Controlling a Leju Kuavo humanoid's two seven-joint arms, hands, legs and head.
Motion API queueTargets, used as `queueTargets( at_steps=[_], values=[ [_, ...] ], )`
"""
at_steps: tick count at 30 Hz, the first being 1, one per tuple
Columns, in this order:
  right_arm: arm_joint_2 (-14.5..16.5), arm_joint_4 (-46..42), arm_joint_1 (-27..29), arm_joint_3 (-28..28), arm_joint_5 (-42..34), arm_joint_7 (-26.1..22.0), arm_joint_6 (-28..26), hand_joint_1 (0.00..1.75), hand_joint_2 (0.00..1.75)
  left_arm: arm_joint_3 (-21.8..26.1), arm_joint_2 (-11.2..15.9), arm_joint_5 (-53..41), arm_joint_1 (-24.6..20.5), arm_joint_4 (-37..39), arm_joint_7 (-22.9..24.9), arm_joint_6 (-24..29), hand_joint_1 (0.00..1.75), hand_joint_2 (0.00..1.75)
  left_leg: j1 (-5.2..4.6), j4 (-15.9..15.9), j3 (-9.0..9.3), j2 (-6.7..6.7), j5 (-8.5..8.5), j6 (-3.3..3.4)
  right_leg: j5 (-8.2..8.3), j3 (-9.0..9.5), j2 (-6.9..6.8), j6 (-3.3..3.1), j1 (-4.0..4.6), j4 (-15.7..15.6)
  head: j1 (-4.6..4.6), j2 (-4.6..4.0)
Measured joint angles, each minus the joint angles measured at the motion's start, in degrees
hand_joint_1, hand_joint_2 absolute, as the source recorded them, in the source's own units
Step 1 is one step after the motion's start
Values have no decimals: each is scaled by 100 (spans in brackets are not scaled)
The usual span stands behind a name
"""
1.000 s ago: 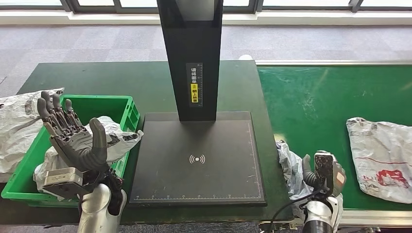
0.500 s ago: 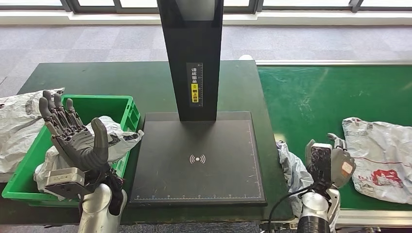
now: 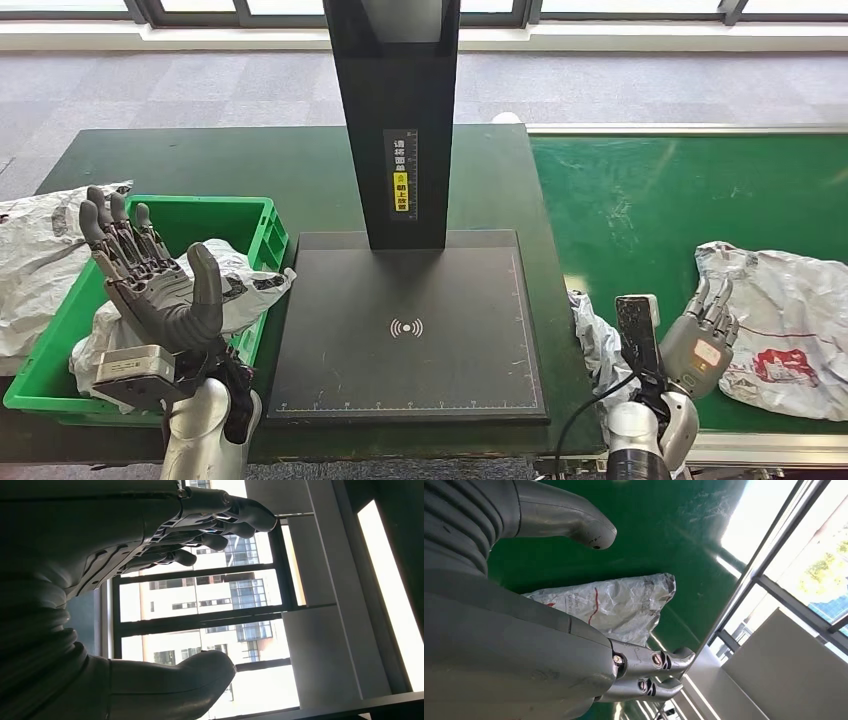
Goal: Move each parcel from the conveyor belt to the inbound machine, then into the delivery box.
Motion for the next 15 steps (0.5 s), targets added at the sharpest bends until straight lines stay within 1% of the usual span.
queueTargets(
  at_steps=[9, 15],
  values=[
    [0, -37, 252, 5, 348, 151, -146, 0, 175, 1, 1, 4, 3, -10, -11, 28, 0, 175, 0, 0, -2, 0, 0, 0, 0, 0, -1, 0, -1, 0, 0, 0],
    [-14, -123, 276, -89, 653, 475, -102, 0, 175, 1, 1, 2, 6, -43, 3, 61, 0, 175, 0, 0, -2, 4, 0, 0, 0, -3, 2, 0, -1, 0, 0, 0]
  ],
)
